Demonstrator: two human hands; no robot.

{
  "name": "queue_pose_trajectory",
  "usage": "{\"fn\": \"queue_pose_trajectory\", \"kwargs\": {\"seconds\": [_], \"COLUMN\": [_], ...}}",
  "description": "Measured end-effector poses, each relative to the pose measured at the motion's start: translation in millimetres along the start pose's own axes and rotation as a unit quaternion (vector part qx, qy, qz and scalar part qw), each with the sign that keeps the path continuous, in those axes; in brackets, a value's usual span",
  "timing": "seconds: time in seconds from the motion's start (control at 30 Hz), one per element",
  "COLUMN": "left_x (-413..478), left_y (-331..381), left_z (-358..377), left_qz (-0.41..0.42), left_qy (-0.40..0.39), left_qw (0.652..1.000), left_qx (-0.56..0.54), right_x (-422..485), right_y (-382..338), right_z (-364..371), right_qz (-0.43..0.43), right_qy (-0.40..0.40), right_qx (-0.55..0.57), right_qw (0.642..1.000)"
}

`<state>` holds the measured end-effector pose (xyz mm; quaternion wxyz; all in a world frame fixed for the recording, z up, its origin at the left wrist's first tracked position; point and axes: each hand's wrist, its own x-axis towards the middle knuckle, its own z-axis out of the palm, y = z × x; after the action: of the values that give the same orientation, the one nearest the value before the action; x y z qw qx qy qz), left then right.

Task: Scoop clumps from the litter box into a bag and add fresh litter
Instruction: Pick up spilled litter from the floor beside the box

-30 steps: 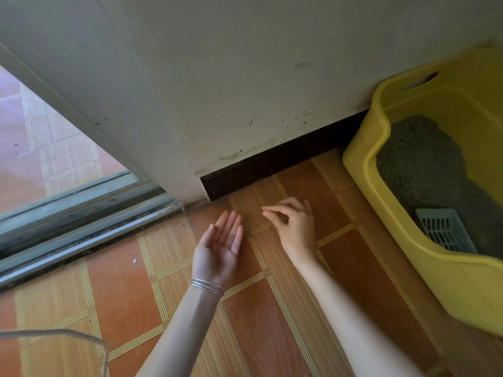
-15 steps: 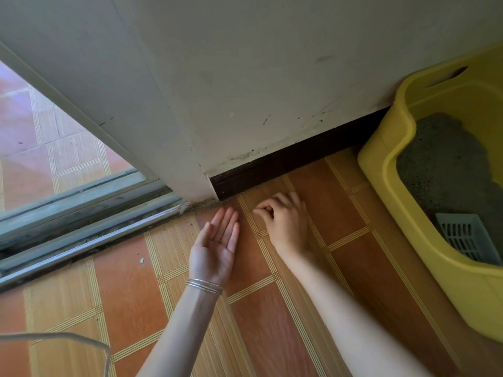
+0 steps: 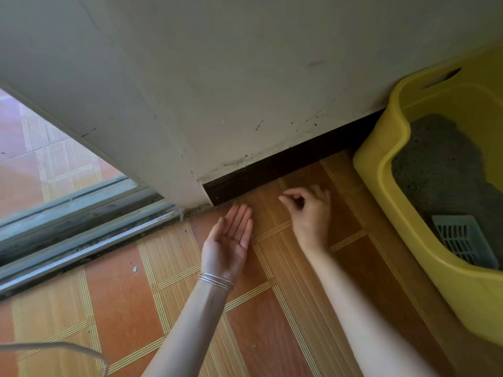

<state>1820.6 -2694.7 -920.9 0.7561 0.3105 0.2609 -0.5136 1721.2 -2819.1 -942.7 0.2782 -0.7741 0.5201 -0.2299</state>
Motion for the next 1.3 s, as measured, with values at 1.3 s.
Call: {"fn": "queue_pose_trajectory", "kwargs": {"seconds": [1.3], "left_x": [-43.1], "left_y": [-42.5], "left_z": [65.7], "left_qz": [-0.067], "left_qy": [-0.079], "left_qw": [0.993], "left_qx": [0.055], "right_x": [-39.3], "right_y": [-31.1], "right_z": [-121.5], "right_qz": [-0.104], "right_qy": [-0.003], "right_qx": [0.069], "right_qw": [0.992]}}
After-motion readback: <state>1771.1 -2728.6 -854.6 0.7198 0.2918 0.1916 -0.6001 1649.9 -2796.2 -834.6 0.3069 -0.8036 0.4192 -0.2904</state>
